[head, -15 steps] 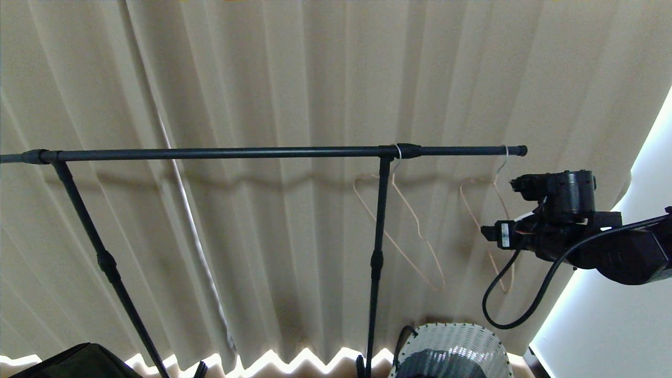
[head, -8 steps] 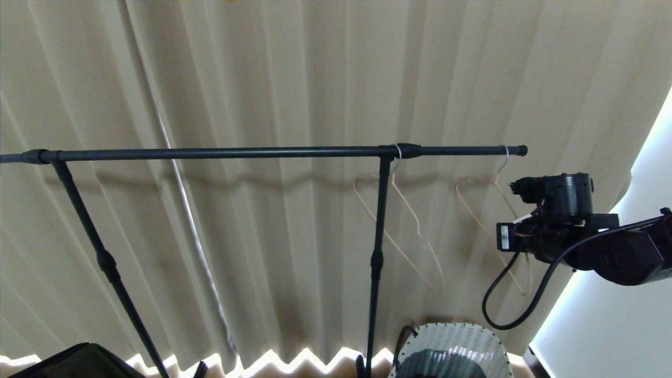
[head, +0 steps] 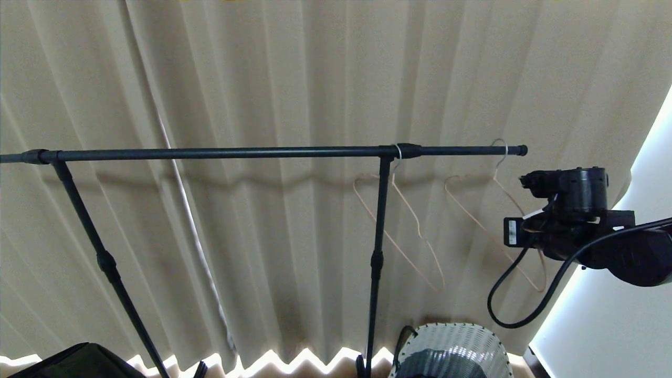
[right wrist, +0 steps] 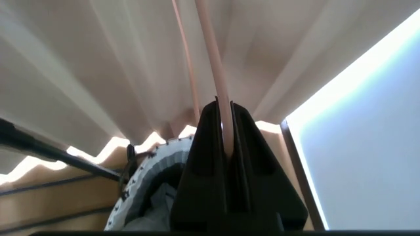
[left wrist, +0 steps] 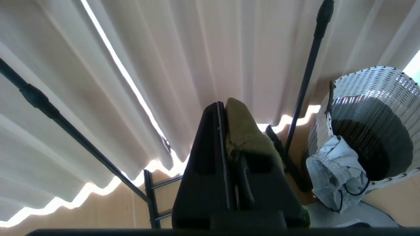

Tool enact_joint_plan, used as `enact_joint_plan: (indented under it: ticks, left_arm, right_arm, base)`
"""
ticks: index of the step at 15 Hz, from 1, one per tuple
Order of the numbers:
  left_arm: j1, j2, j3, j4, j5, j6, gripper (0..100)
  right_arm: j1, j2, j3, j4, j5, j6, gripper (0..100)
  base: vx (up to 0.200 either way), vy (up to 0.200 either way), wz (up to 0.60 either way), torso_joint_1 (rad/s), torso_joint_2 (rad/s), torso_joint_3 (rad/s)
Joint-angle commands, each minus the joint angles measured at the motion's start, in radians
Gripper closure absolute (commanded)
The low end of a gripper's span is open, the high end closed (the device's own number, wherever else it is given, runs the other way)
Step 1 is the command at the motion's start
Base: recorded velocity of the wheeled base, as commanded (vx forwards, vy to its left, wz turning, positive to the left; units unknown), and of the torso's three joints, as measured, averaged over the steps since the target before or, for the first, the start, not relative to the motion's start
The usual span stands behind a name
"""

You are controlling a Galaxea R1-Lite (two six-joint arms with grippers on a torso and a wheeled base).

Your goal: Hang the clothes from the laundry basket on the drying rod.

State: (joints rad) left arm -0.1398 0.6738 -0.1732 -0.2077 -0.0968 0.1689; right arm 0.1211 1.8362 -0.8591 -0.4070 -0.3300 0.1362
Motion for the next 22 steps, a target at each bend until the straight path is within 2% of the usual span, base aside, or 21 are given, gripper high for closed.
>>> enact_joint_plan:
  ticks: [1,3,7,10,13,22]
  left_arm:
    - [0.0,0.0,0.0,-0.001,0.0,0.0,100]
    - [0.0,0.0,-0.002,-0.001,0.0,0.0,100]
    - [0.0,0.0,-0.003,-0.001,0.0,0.0,100]
    - [0.003,0.0,-0.005,-0.001,0.002,0.001,100]
    - [0.005,0.0,-0.009,-0.001,0.002,0.003,100]
    - [0.003,0.0,-0.009,-0.001,0.002,0.001,100]
  right_arm:
    - [0.0,-0.06,0.017,-0.003,0.003,0.0,100]
    - [0.002,-0.092,0.032,-0.024,0.003,0.0,100]
    - [0.005,-0.209,0.2,-0.141,0.005,-0.009,100]
    - [0.005,-0.267,0.269,-0.157,0.006,-0.01,100]
    - [0.011,-0.337,0.345,-0.157,0.008,-0.013,100]
    - [0.025,-0.419,0.436,-0.159,0.011,-0.01,100]
  base:
    - [0.0,0.0,0.0,0.0,0.0,0.0]
    - [0.0,0.0,0.0,0.0,0.0,0.0]
    - [0.0,0.0,0.0,0.0,0.0,0.0]
    - [0.0,0.0,0.0,0.0,0.0,0.0]
    - [-0.2,0.0,0.0,0.007,0.01,0.004]
    - [-0.2,0.0,0.0,-0.002,0.0,0.001]
